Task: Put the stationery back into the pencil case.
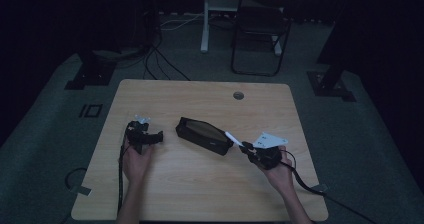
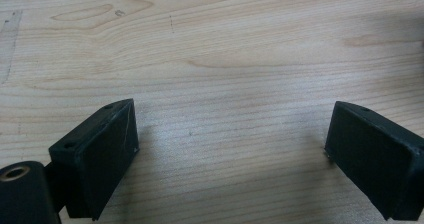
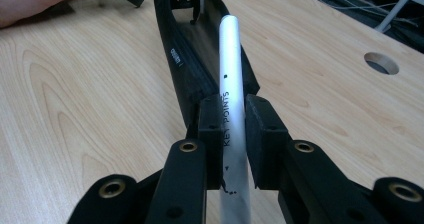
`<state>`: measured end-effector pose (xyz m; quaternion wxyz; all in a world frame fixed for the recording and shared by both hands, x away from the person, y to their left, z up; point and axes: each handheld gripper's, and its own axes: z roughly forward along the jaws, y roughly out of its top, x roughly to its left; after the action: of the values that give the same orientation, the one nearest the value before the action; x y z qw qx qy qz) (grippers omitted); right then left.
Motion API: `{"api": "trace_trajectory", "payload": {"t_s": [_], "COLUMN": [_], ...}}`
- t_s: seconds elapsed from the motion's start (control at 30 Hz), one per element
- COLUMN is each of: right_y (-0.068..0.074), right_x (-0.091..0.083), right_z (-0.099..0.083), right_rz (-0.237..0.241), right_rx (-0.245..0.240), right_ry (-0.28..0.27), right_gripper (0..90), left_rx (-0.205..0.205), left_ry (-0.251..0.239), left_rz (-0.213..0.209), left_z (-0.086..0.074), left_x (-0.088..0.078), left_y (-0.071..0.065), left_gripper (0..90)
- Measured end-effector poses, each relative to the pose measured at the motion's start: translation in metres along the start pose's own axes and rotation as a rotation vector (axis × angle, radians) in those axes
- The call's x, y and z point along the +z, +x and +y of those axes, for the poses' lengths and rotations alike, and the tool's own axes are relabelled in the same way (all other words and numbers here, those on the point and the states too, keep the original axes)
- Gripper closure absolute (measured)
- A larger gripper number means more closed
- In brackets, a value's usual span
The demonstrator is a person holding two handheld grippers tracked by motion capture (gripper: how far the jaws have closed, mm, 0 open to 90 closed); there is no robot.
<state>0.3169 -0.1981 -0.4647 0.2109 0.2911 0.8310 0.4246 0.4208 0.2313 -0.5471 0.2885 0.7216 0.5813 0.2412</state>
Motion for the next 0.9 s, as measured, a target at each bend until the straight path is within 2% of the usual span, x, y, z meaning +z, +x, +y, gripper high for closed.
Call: {"api": "trace_trajectory", "payload": {"t_s": [0.9], "right_y": [-0.011], "right_x": [-0.002], "right_z": [0.019], "right_rz": [-0.009], "right_rx": [-0.022], "right_ry": [-0.023], "right_gripper": [78.6], "left_rx": [-0.001], "left_ry": [0.000], "left_rz": [0.001], "left_z": [0.000], "left_x": [0.000], "left_y": [0.000], "left_gripper": [7.1]}}
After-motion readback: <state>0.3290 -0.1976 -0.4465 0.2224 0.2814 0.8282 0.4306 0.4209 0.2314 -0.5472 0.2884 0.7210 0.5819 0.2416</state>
